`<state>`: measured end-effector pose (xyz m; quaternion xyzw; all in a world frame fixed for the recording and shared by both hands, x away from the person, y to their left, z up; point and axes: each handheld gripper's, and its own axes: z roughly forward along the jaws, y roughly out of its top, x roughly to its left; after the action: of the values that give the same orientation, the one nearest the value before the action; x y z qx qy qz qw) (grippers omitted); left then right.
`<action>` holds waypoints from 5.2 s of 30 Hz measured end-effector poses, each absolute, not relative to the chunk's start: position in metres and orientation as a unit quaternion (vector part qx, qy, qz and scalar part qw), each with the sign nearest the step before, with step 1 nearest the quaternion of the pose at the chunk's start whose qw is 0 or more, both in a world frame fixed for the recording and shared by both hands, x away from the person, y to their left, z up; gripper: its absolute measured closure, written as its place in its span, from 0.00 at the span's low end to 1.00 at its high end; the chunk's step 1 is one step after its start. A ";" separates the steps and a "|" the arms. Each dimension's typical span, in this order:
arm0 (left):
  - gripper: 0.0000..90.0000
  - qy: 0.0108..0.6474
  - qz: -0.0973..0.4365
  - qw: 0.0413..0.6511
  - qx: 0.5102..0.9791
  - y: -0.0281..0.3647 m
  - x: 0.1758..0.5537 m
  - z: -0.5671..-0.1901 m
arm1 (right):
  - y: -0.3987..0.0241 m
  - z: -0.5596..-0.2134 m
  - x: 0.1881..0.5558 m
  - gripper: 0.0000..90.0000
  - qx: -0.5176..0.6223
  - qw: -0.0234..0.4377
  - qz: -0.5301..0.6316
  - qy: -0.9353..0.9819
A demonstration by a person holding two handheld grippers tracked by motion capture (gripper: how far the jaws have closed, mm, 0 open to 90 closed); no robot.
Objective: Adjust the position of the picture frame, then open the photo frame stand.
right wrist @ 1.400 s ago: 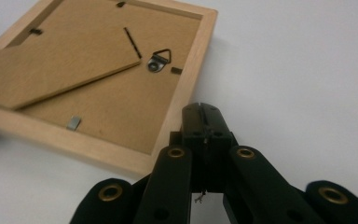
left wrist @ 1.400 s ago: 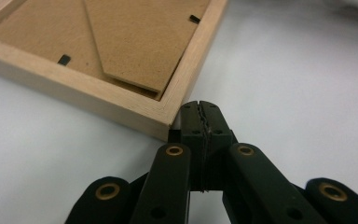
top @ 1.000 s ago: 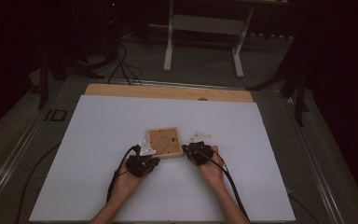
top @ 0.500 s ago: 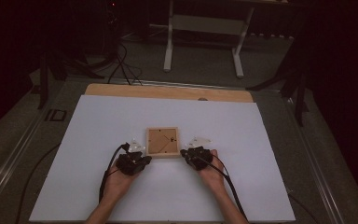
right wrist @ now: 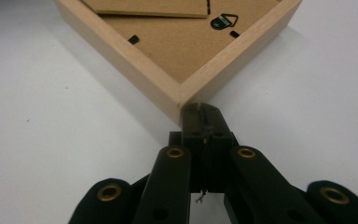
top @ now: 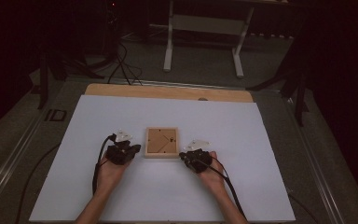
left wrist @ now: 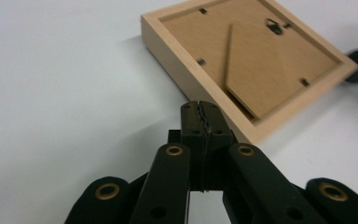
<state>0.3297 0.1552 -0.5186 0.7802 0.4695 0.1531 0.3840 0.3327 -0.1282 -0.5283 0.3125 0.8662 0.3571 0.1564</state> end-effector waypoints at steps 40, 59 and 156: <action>1.00 0.442 0.149 0.382 0.798 0.117 0.330 -0.524 | -0.158 -0.532 0.319 0.99 0.330 0.160 0.369 0.854; 0.84 0.437 0.164 0.392 0.793 0.123 0.319 -0.517 | -0.165 -0.530 0.316 0.93 0.334 0.167 0.383 0.845; 0.54 0.391 0.161 0.355 0.834 0.073 0.342 -0.505 | -0.149 -0.521 0.315 0.98 0.337 0.172 0.430 0.820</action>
<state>0.3420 0.0726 -0.5051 0.8336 0.3914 0.1609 0.3549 0.3147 -0.1492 -0.5212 0.3366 0.8200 0.4299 0.1719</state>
